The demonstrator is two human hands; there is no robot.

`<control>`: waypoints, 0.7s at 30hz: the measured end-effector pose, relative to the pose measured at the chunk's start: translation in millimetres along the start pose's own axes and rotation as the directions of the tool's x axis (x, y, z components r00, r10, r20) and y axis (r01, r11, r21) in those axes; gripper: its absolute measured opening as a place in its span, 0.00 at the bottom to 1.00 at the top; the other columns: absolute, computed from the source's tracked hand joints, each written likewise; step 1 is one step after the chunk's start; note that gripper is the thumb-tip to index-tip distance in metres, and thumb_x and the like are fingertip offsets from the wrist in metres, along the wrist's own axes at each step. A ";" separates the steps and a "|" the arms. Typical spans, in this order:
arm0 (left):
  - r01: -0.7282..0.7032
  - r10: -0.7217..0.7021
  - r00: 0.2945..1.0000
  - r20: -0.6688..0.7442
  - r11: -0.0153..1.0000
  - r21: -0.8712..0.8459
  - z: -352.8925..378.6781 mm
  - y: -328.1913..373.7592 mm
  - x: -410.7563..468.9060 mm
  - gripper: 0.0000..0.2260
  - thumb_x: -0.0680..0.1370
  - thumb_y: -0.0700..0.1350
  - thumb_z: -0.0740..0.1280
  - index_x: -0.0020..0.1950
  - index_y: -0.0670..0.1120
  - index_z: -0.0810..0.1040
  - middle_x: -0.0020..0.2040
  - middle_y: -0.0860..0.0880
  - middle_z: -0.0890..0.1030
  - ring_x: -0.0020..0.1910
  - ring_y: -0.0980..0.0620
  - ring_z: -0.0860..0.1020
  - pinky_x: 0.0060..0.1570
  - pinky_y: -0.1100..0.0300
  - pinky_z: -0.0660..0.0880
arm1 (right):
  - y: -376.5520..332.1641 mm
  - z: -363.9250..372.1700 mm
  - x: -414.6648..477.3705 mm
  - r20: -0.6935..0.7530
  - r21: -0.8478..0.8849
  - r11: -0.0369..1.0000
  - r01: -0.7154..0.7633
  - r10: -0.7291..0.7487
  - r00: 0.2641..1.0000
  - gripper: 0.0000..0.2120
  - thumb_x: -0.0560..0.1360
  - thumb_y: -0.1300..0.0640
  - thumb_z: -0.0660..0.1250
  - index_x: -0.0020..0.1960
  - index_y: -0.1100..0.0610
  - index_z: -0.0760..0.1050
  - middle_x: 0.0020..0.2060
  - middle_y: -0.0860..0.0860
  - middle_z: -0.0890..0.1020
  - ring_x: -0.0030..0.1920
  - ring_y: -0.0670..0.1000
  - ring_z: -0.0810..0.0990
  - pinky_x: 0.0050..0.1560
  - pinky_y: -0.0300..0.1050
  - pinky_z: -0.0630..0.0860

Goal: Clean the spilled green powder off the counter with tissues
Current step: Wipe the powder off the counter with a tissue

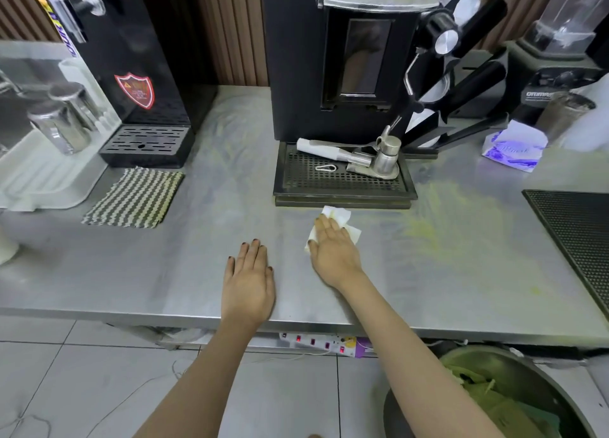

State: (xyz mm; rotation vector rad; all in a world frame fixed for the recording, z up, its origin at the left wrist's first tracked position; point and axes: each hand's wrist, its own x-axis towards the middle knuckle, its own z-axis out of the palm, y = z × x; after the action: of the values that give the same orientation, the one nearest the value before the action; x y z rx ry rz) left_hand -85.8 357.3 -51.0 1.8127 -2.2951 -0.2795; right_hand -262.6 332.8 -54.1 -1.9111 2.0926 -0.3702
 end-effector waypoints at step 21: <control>-0.001 0.000 1.000 0.009 1.000 0.001 0.8 -0.3 -0.4 0.21 0.81 0.46 0.48 0.74 0.44 0.56 0.76 0.49 0.54 0.75 0.50 0.50 0.73 0.52 0.47 | -12.8 9.8 -60.4 0.017 0.029 0.989 0.144 -0.144 0.989 0.28 0.76 0.71 0.51 0.74 0.57 0.56 0.75 0.53 0.56 0.75 0.51 0.53 0.74 0.44 0.48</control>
State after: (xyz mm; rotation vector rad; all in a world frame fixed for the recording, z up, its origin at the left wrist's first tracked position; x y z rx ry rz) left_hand -85.6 357.7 -52.0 1.8152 -2.3024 -0.2868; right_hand -242.1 391.7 -56.2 -2.0472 1.9321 -0.4080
